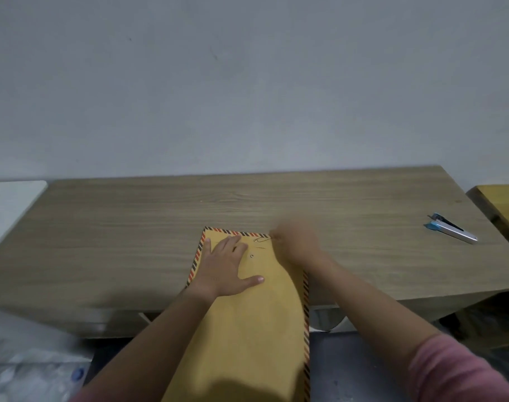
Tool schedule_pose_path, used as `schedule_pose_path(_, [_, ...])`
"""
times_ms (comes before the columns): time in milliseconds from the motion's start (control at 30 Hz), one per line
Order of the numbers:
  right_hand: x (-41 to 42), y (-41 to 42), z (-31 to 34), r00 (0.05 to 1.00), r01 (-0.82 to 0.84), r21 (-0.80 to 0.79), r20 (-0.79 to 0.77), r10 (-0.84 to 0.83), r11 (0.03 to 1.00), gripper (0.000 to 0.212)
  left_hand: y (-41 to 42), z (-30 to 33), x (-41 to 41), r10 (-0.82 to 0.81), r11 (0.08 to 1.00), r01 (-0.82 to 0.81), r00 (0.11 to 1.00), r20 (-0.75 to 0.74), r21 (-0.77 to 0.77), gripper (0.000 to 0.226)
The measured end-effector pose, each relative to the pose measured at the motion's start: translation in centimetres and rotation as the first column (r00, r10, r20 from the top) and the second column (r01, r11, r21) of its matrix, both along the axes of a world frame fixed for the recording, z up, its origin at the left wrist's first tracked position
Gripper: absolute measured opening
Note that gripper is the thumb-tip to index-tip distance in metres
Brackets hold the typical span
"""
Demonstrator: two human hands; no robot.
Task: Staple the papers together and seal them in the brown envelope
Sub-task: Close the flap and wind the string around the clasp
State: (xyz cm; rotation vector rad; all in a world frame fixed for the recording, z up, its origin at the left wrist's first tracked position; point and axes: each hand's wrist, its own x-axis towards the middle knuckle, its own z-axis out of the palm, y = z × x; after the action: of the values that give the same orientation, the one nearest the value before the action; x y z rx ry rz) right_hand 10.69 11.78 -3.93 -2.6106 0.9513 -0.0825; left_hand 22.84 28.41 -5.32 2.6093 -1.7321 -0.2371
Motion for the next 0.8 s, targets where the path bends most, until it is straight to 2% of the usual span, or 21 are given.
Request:
schedule_pose_path(200, [-0.4,0.1,-0.7,0.998,-0.055,-0.158,0.028,0.061,0.986,0.021,0.3,-0.4,-0.4,0.047,0.999,-0.048,0.997,-0.063,-0.021,0.095])
schedule_pose_path(267, [-0.6,0.4,-1.0,0.993,-0.047,-0.15,0.099,0.062,0.988,0.021,0.3,-0.6,-0.5,0.053,0.998,-0.056,0.996,-0.077,-0.04,0.095])
schedule_pose_path(367, [-0.3,1.2,-0.9,0.977,-0.131,-0.107,0.153,0.147,0.986,0.027,0.4,-0.6,-0.2,0.041,0.995,-0.051,0.992,-0.121,-0.082,0.093])
schedule_pose_path(433, [0.1,1.4,-0.8,0.971,-0.18,-0.079,0.146,0.19,0.98,0.031,0.8,-0.5,0.0,0.011,0.994,-0.025,0.992,-0.125,-0.107,0.089])
schedule_pose_path(600, [1.0,1.1,-1.1,0.976,-0.182,-0.042,0.115,0.186,0.982,0.017,1.4,-1.1,0.1,0.004,0.987,-0.025,0.992,-0.127,-0.157,0.081])
schedule_pose_path(800, [1.0,1.2,-1.3,0.972,-0.234,-0.177,-0.031,0.233,0.956,0.021,1.5,-2.0,-0.3,0.038,0.975,-0.071,0.987,-0.157,-0.211,0.077])
